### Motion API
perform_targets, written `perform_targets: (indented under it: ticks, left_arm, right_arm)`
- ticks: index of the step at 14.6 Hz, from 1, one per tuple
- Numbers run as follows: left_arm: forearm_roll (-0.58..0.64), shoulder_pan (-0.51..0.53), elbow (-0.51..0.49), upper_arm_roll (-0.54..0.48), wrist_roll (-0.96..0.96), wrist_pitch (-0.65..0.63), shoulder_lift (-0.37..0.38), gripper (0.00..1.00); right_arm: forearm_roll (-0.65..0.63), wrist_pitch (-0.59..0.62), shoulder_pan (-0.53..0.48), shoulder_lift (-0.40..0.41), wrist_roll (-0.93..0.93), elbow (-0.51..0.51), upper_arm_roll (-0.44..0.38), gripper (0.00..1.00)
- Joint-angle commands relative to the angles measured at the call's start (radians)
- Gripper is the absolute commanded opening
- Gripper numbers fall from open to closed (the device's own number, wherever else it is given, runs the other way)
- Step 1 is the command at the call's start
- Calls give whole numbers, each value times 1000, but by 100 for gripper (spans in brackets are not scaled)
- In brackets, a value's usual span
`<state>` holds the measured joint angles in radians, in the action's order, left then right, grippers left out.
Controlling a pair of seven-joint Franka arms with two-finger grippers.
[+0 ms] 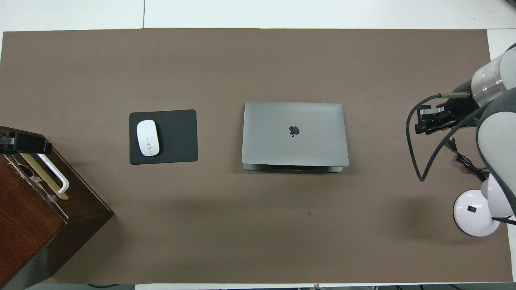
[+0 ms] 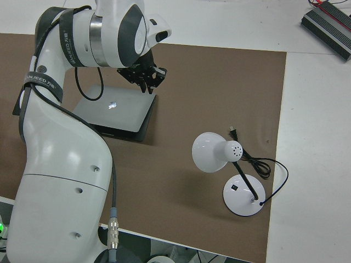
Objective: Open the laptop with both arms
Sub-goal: 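Move the right gripper toward the laptop while the left gripper advances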
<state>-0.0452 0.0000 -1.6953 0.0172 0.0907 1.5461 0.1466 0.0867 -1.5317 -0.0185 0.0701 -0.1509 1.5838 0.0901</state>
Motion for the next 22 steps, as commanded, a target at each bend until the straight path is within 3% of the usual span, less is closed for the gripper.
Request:
perform_targets:
  ticks: [1, 3, 4, 5, 7, 8, 13, 16, 19, 22]
  left_arm:
    - [19, 5, 20, 6, -17, -8, -10, 0]
    - [19, 0, 19, 6, -20, -9, -10, 0]
    - [19, -2, 19, 6, -23, -9, -10, 0]
    - [21, -2, 17, 6, -22, -3, -10, 0]
    - [22, -6, -3, 7, -12, 27, -2, 0]
    - [22, -6, -35, 7, -19, 75, 4, 0]
    - [21, -35, -231, 12, -17, 273, 93, 0]
    - [16, -44, -386, 15, -17, 406, 165, 0]
    - [15, -112, -545, 15, -12, 572, 225, 0]
    - [8, -190, -674, 15, -14, 730, 248, 0]
  right_arm:
    - [39, -24, -6, -33, -111, 59, 14, 18]
    - [70, -60, -6, -33, -191, 79, 31, 20]
    - [87, -65, -6, -33, -223, 82, 34, 32]
    - [94, -65, -6, -33, -242, 88, 37, 35]
    - [107, -68, -6, -35, -280, 100, 39, 57]
    - [132, -76, -6, -35, -317, 107, 46, 62]
    - [246, -220, -6, -55, -541, 205, 82, 69]
    - [313, -310, -4, -78, -634, 277, 95, 80]
    - [355, -412, -1, -99, -706, 363, 126, 90]
    - [399, -562, 25, -156, -788, 488, 155, 92]
